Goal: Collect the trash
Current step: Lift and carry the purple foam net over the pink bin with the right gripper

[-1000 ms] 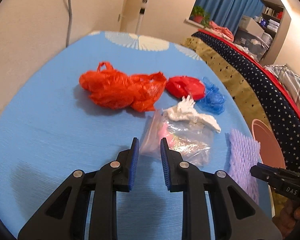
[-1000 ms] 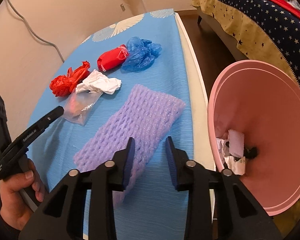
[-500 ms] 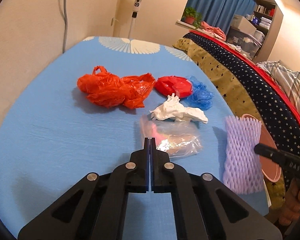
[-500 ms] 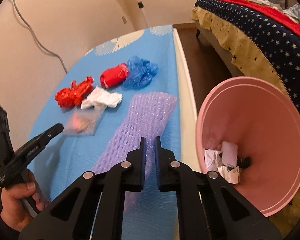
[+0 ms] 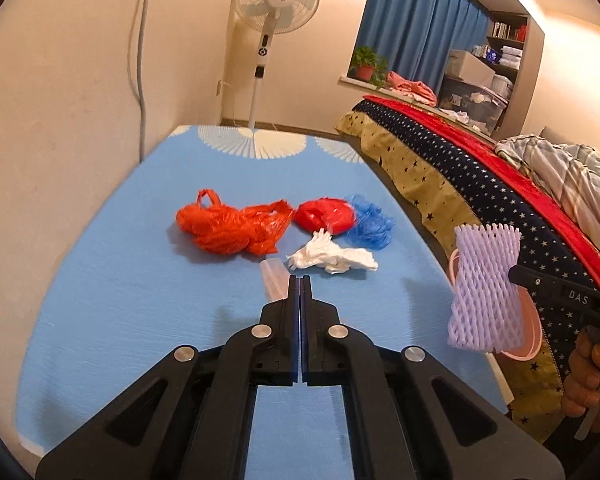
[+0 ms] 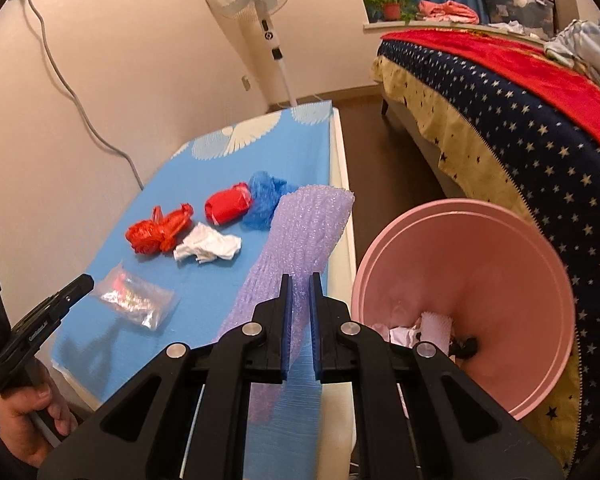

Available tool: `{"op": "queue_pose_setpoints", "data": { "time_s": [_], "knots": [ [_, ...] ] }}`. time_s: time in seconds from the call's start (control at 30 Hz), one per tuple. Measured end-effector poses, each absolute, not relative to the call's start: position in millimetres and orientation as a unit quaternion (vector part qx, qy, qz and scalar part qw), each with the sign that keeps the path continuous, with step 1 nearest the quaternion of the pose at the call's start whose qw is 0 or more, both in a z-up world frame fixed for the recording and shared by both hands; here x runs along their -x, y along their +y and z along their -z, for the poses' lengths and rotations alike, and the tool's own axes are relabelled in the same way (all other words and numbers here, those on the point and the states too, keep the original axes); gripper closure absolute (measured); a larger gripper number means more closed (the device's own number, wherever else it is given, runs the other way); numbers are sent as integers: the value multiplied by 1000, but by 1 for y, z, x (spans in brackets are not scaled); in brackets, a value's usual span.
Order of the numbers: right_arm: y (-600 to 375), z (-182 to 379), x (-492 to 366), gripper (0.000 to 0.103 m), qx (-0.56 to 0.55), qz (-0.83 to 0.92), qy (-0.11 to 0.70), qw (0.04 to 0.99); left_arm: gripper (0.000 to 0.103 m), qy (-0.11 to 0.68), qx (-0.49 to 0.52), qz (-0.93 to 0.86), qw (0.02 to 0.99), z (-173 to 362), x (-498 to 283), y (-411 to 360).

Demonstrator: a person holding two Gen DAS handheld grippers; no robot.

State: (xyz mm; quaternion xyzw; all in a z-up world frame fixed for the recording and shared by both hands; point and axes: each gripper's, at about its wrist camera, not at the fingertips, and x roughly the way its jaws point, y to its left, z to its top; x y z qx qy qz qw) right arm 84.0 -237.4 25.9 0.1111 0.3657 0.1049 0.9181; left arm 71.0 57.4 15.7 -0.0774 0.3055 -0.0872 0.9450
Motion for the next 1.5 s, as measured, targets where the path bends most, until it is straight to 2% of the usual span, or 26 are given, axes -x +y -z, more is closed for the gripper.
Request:
{"op": "queue_pose_setpoints", "data": {
  "time_s": [0.73,1.5],
  "knots": [
    [-306,-72,-63,94,-134,-51,325,935,103,290,29,119,949,-64,-45,-6],
    [-371,-85,-65,94,-58,71,323,942,103,287,0,204,936,-77,-84,-129]
  ]
}}
